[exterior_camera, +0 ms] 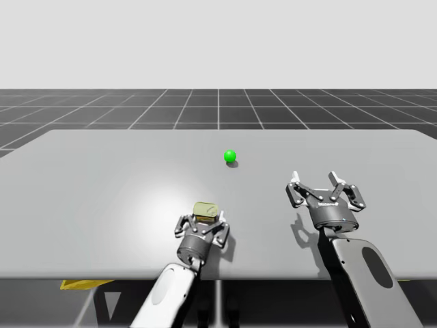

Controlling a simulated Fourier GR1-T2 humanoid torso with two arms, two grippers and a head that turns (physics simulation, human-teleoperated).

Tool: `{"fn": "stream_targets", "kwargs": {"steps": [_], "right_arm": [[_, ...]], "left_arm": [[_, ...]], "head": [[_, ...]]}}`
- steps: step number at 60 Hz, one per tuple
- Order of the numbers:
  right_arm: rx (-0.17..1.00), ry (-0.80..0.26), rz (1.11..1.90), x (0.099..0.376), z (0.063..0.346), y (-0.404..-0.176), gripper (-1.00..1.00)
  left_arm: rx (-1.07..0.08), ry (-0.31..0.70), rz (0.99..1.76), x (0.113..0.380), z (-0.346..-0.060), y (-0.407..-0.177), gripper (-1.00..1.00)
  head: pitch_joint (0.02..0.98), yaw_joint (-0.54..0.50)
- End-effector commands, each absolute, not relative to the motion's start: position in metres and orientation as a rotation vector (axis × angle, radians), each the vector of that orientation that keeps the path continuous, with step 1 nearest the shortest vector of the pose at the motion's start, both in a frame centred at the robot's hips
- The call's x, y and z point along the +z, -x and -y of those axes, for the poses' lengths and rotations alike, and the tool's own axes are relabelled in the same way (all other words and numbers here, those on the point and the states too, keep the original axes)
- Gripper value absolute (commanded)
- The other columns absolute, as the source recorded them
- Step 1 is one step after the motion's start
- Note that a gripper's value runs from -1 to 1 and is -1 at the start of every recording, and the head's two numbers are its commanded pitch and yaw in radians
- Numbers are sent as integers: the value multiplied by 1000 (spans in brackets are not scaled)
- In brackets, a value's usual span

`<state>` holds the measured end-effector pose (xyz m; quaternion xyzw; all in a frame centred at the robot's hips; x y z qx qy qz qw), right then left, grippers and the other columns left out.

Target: Watch the red light. When it turns green, pick up the object.

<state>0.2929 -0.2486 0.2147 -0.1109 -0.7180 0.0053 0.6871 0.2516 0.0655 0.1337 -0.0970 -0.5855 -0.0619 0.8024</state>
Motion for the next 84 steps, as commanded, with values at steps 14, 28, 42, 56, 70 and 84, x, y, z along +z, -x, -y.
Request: {"fn": "stream_targets", "kwargs": {"steps": [14,28,42,56,70,84], "right_arm": [[11,254,1607,214,249,-293,-1000],[9,258,1606,214,249,-294,-1000],[8,259,1605,213,250,-295,-1000],[7,261,1605,213,251,-296,-1000],[-1,258,1605,213,251,-296,-1000],[-2,261,1605,213,252,-296,-1000]], "left_arm": [[-106,167,1240,123,-60,-258,986],[-125,164,1238,122,-58,-254,1000],[-123,181,1221,119,-58,-253,1000],[-127,202,1205,119,-56,-252,1000],[-139,221,1223,135,-55,-251,1000],[-186,248,1322,189,-61,-254,1000]], "head": [[849,56],[795,61],[613,82],[483,90],[455,91],[447,80]]}}
